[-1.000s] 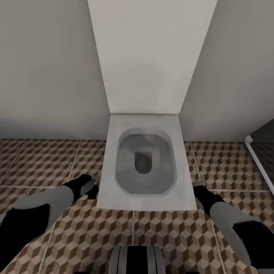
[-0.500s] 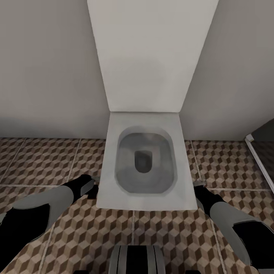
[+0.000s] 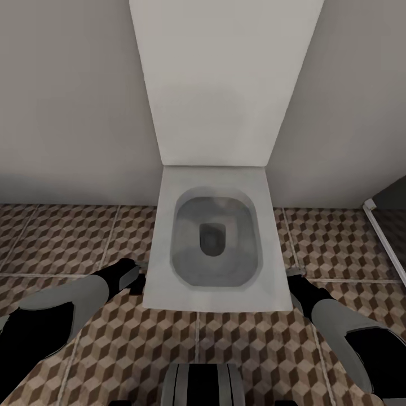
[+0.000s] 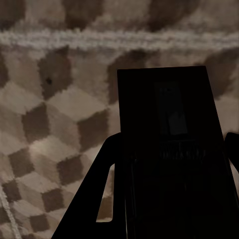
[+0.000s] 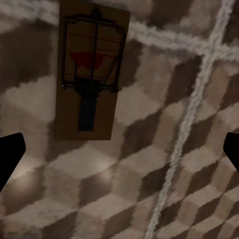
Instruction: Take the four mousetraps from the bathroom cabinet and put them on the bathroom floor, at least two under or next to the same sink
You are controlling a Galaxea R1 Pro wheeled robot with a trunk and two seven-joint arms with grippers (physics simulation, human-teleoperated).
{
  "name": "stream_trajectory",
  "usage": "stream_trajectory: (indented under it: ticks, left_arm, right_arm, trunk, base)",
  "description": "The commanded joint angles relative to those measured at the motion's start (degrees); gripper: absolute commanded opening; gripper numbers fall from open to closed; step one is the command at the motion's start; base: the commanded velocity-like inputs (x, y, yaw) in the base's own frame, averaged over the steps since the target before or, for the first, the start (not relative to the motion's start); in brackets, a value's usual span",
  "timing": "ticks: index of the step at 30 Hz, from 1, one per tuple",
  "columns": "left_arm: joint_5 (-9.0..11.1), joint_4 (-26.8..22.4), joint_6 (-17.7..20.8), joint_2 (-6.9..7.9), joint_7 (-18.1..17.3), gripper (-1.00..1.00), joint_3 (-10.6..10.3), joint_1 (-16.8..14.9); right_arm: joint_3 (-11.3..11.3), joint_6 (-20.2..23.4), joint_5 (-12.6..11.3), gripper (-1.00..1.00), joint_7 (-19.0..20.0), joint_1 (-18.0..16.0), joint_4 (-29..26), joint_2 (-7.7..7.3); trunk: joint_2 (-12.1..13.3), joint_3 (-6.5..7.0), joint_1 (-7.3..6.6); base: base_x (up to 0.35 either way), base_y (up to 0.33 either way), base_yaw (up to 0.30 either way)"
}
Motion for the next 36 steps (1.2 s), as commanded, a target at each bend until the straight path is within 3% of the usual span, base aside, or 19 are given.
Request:
stream_trajectory:
  ticks: [1, 23, 26, 36]
  left_arm:
    - [0.54, -0.26, 0.08, 0.07, 0.52, -1.0, -0.29, -0.05]
    - [0.54, 0.08, -0.01, 0.16, 0.53, -1.0, -0.21, -0.05]
    - [0.54, 0.08, 0.03, 0.16, 0.44, -1.0, -0.21, -0.05]
    - [0.54, 0.02, 0.08, 0.12, 0.49, -1.0, -0.29, -0.05]
  right_arm:
    - [0.24, 0.39, 0.05, 1.0, -0.07, 0.0, -0.12, -0.02]
    - [0.24, 0.42, 0.07, 1.0, -0.07, 0.0, -0.26, -0.05]
    - [0.24, 0.42, 0.07, 1.0, -0.07, 0.0, -0.29, -0.05]
    - [0.24, 0.44, 0.07, 1.0, -0.07, 0.0, -0.29, -0.11]
  trunk:
    - [-0.01, -0.03, -0.01]
    - [-0.01, -0.03, -0.01]
    - [-0.05, -0.7, 0.07]
    - [-0.05, -0.7, 0.07]
  base:
    - [0.0, 0.0, 0.0]
    - [0.0, 0.0, 0.0]
    - [0.0, 0.0, 0.0]
    - [0.0, 0.0, 0.0]
